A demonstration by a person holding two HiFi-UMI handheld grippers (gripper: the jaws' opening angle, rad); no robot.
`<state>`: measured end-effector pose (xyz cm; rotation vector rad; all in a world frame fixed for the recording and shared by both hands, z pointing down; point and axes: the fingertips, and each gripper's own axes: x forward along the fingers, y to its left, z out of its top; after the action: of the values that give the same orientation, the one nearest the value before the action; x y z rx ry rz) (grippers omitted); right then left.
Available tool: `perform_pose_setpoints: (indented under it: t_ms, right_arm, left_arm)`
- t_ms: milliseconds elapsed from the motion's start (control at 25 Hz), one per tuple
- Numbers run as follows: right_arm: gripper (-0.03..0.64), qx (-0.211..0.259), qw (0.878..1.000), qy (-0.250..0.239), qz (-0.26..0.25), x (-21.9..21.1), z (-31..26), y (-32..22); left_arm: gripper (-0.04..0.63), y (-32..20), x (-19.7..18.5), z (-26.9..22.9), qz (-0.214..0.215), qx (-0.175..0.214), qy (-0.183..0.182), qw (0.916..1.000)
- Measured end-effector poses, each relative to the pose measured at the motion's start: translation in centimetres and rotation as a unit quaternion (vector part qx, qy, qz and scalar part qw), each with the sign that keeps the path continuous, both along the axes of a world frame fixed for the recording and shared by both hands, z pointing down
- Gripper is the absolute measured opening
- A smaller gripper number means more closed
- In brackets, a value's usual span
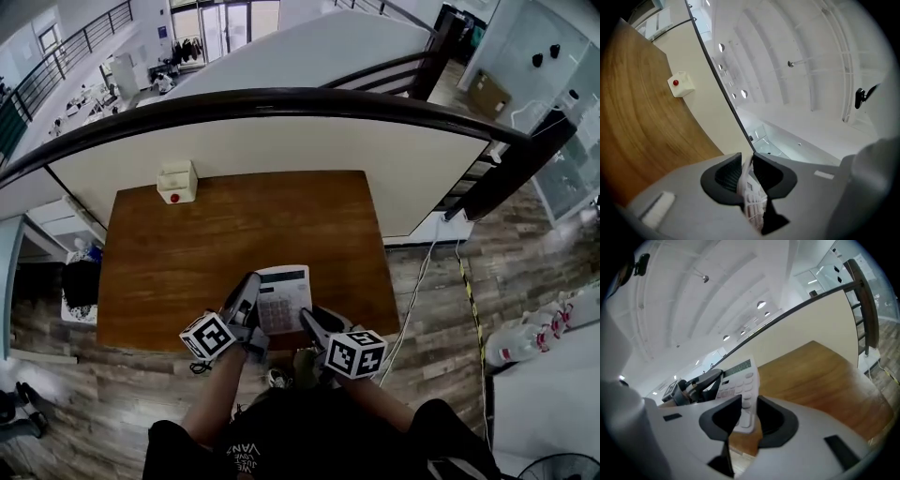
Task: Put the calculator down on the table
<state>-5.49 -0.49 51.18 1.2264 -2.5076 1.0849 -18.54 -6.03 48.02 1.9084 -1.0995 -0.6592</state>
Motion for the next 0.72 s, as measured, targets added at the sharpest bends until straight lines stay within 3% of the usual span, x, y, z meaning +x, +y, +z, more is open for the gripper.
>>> perform_pose_setpoints:
  t_ms: [320,720]
  right_arm:
    - [0.115,0.007,1.000,-0.002,0.020,0.5,-0.3,-5.7]
    - [0.115,0.007,1.000,0.005,0.027,3.0,0.4,-15.0]
  left_arm:
    - [0.080,-6.2,1.0,-1.0,0.025,0.020,0.002,0.9995]
    - [0.080,-15.5,3.4,0.0,0.036,0.015,0.002,0.9992]
